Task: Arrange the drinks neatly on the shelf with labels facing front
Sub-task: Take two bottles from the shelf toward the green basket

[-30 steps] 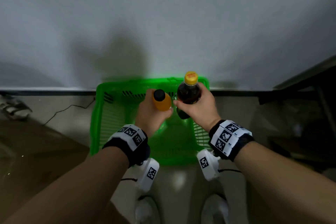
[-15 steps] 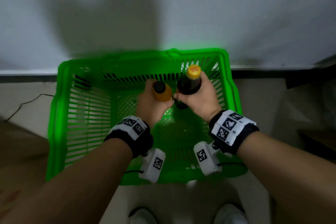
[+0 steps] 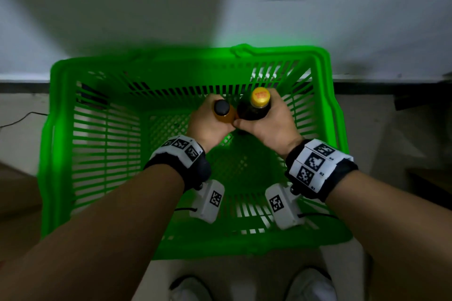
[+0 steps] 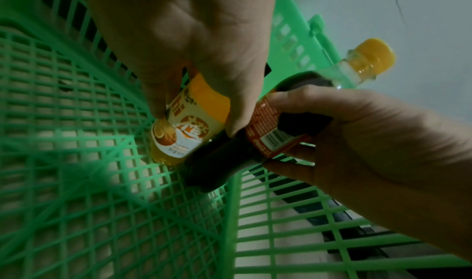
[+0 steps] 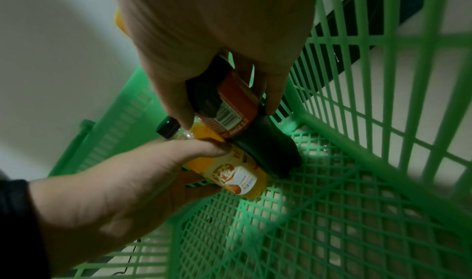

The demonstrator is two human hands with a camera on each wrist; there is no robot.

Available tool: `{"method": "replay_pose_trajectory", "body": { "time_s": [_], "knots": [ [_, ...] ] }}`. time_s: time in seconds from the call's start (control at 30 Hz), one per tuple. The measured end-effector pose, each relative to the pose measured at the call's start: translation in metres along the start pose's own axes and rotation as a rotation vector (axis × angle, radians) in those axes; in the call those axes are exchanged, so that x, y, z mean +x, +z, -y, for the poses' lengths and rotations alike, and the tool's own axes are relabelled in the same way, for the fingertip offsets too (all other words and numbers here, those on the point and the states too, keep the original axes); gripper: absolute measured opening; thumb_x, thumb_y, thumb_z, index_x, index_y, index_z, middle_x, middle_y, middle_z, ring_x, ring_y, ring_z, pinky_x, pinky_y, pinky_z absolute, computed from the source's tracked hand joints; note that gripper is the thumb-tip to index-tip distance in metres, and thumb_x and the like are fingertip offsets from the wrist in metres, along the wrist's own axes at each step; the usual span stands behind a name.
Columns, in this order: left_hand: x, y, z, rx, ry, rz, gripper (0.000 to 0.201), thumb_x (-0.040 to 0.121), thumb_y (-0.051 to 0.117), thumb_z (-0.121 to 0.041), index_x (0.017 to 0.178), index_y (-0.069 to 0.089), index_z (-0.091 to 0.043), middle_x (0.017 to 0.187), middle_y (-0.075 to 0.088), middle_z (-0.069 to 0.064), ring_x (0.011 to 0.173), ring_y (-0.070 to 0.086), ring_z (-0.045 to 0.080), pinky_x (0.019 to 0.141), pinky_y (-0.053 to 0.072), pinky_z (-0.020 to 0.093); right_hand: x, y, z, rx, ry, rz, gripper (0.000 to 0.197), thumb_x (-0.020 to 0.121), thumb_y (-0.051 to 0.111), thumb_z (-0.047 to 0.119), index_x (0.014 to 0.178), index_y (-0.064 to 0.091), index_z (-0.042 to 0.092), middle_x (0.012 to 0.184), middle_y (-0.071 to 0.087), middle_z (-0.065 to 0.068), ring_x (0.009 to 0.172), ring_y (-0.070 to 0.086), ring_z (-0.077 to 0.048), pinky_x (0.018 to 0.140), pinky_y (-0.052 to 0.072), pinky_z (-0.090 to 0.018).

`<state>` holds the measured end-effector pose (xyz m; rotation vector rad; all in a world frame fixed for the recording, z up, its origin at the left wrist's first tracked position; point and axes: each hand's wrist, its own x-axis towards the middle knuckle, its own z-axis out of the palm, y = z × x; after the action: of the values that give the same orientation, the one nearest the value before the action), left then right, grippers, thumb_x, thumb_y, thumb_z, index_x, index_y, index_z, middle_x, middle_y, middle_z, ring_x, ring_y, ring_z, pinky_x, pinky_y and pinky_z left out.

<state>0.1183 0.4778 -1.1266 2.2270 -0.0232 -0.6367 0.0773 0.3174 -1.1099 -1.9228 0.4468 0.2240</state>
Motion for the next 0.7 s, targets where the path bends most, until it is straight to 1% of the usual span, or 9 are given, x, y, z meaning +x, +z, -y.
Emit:
{"method": "replay_pose_trajectory", "body": {
  "time_s": [0.07, 0.17, 0.33, 0.4, 0.43, 0.5, 0.57, 0.63, 0.7],
  "knots": [
    [-0.001, 0.002, 0.004, -0.04, 0.018, -0.005, 0.032, 0.072, 0.084, -0.015, 0.081, 0.054, -0.014, 0.074, 0.056, -0.003, 0.074, 0.057, 0.026, 0.058, 0.032, 0.026, 0.002, -0.001, 0.0, 0.005, 0.002, 0.002, 0.064, 0.064, 0.097, 0.013, 0.103, 0.049, 0.032, 0.093, 0.063, 0.018, 0.075, 0.058, 0.023, 0.072, 0.042, 0.001],
    [0.0, 0.004, 0.009, -0.098, 0.015, -0.007, 0.033, 0.075, 0.083, -0.014, 0.095, 0.056, -0.007, 0.084, 0.057, 0.001, 0.078, 0.053, 0.02, 0.066, 0.034, 0.026, 0.004, -0.001, 0.001, 0.012, -0.013, 0.005, 0.063, 0.065, 0.097, 0.015, 0.105, 0.05, 0.029, 0.092, 0.063, 0.017, 0.078, 0.06, 0.012, 0.075, 0.044, -0.006],
    [0.001, 0.002, 0.002, -0.06, 0.023, -0.029, 0.023, 0.064, 0.07, -0.028, 0.075, 0.052, -0.018, 0.066, 0.056, -0.001, 0.061, 0.052, 0.014, 0.054, 0.035, 0.028, 0.0, 0.004, -0.003, -0.006, -0.056, -0.038, 0.064, 0.065, 0.097, 0.022, 0.109, 0.051, 0.028, 0.092, 0.062, 0.019, 0.085, 0.059, 0.006, 0.083, 0.048, -0.019],
    [0.0, 0.003, 0.003, -0.067, 0.023, -0.043, 0.024, 0.061, 0.068, -0.032, 0.072, 0.049, -0.024, 0.067, 0.057, -0.006, 0.062, 0.054, 0.007, 0.056, 0.037, 0.028, -0.002, 0.002, -0.003, -0.01, -0.052, -0.048, 0.065, 0.065, 0.098, 0.025, 0.11, 0.051, 0.028, 0.092, 0.062, 0.02, 0.084, 0.059, 0.011, 0.083, 0.048, -0.015],
    [-0.001, 0.003, 0.005, -0.056, 0.021, -0.038, 0.027, 0.063, 0.072, -0.032, 0.076, 0.049, -0.027, 0.071, 0.059, -0.007, 0.067, 0.058, 0.01, 0.057, 0.038, 0.028, -0.003, 0.0, -0.002, -0.015, -0.054, -0.044, 0.066, 0.065, 0.098, 0.025, 0.112, 0.051, 0.027, 0.093, 0.061, 0.021, 0.082, 0.059, 0.016, 0.082, 0.047, -0.01],
    [-0.003, 0.003, 0.011, -0.047, -0.005, -0.03, 0.043, 0.071, 0.083, -0.027, 0.105, 0.057, -0.026, 0.094, 0.067, -0.003, 0.088, 0.065, 0.019, 0.074, 0.045, 0.029, -0.006, -0.005, 0.002, -0.034, -0.063, -0.026, 0.071, 0.066, 0.097, 0.025, 0.12, 0.051, 0.025, 0.096, 0.061, 0.021, 0.084, 0.057, 0.021, 0.08, 0.043, -0.002],
    [-0.006, -0.001, 0.014, -0.077, -0.038, -0.022, 0.086, 0.072, 0.09, -0.021, 0.145, 0.044, -0.019, 0.123, 0.067, 0.002, 0.112, 0.062, 0.021, 0.097, 0.047, 0.032, -0.009, -0.012, 0.009, -0.058, -0.072, 0.006, 0.079, 0.067, 0.097, 0.023, 0.13, 0.05, 0.02, 0.101, 0.06, 0.021, 0.093, 0.061, 0.01, 0.087, 0.044, -0.004],
    [-0.01, -0.009, 0.013, -0.088, -0.057, 0.012, 0.104, 0.072, 0.093, -0.021, 0.155, 0.031, -0.017, 0.135, 0.064, 0.003, 0.124, 0.06, 0.022, 0.108, 0.044, 0.037, -0.012, -0.02, 0.017, -0.088, -0.091, 0.023, 0.084, 0.068, 0.096, 0.023, 0.137, 0.048, 0.018, 0.107, 0.061, 0.019, 0.103, 0.062, -0.006, 0.092, 0.043, -0.008],
    [-0.014, -0.02, 0.011, -0.05, -0.065, 0.007, 0.104, 0.073, 0.092, -0.025, 0.157, 0.03, -0.02, 0.142, 0.06, 0.006, 0.13, 0.057, 0.024, 0.112, 0.043, 0.038, -0.015, -0.027, 0.025, -0.117, -0.111, 0.027, 0.087, 0.068, 0.096, 0.025, 0.14, 0.047, 0.018, 0.117, 0.063, 0.01, 0.112, 0.06, -0.01, 0.093, 0.04, -0.01]
  ]
}}
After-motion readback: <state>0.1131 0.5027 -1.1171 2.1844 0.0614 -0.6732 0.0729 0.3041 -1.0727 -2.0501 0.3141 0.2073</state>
